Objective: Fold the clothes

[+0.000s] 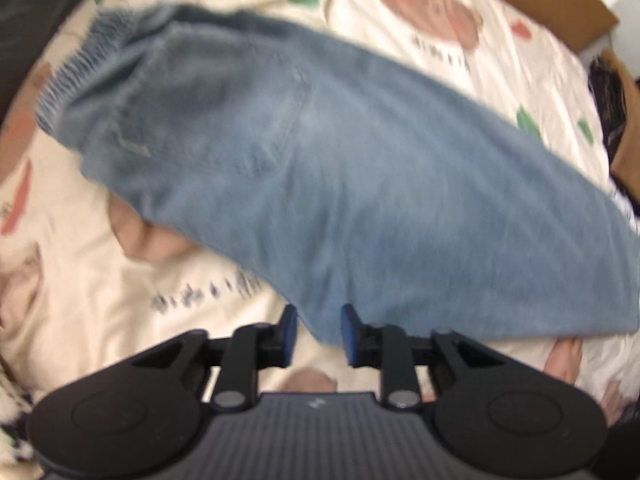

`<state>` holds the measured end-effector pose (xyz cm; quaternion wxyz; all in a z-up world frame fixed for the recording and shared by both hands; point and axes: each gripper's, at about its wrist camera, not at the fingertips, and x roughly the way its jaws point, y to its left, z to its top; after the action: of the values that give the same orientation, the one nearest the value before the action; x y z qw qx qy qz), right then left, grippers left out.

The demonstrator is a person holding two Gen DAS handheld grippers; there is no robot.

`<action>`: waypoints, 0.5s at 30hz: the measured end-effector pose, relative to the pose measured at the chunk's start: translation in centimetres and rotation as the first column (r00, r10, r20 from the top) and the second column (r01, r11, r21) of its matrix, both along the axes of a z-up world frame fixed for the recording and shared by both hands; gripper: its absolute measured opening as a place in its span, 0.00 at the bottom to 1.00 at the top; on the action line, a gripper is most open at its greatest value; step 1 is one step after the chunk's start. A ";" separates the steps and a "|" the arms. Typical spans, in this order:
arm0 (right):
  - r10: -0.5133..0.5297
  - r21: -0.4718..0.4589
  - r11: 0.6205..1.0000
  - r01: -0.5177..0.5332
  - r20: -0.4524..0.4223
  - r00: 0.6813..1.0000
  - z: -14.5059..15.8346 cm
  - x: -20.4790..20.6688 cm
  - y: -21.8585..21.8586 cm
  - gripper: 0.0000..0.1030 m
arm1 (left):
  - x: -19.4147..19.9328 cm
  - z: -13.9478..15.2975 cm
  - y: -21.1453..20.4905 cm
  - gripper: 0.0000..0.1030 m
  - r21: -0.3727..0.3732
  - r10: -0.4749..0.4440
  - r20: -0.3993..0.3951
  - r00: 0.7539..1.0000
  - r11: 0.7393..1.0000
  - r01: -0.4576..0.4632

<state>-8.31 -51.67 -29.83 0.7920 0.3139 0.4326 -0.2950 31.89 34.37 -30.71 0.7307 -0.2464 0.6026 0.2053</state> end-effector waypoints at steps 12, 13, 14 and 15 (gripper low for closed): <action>0.215 -0.110 0.970 -0.215 -0.014 0.977 -2.3 7.5 0.8 0.42 | 7.4 0.4 16.9 0.38 0.193 0.017 0.028 0.999 0.981 -0.022; 0.229 -0.119 0.966 -0.230 -0.022 0.973 -2.6 8.2 0.9 0.42 | 8.0 0.3 18.0 0.38 0.205 0.020 0.030 0.999 0.978 -0.026; 0.243 -0.126 0.961 -0.245 -0.029 0.970 -3.0 9.0 1.0 0.42 | 8.6 0.0 19.1 0.38 0.218 0.025 0.033 0.999 0.975 -0.032; 0.255 -0.131 0.957 -0.257 -0.034 0.966 -3.3 9.7 1.0 0.42 | 9.1 -0.3 20.3 0.38 0.231 0.030 0.036 0.999 0.972 -0.037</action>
<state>1.36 -50.69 -33.13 0.8392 0.1985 0.4554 -0.2213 41.02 54.69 -30.99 0.7604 -0.1729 0.5586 0.2826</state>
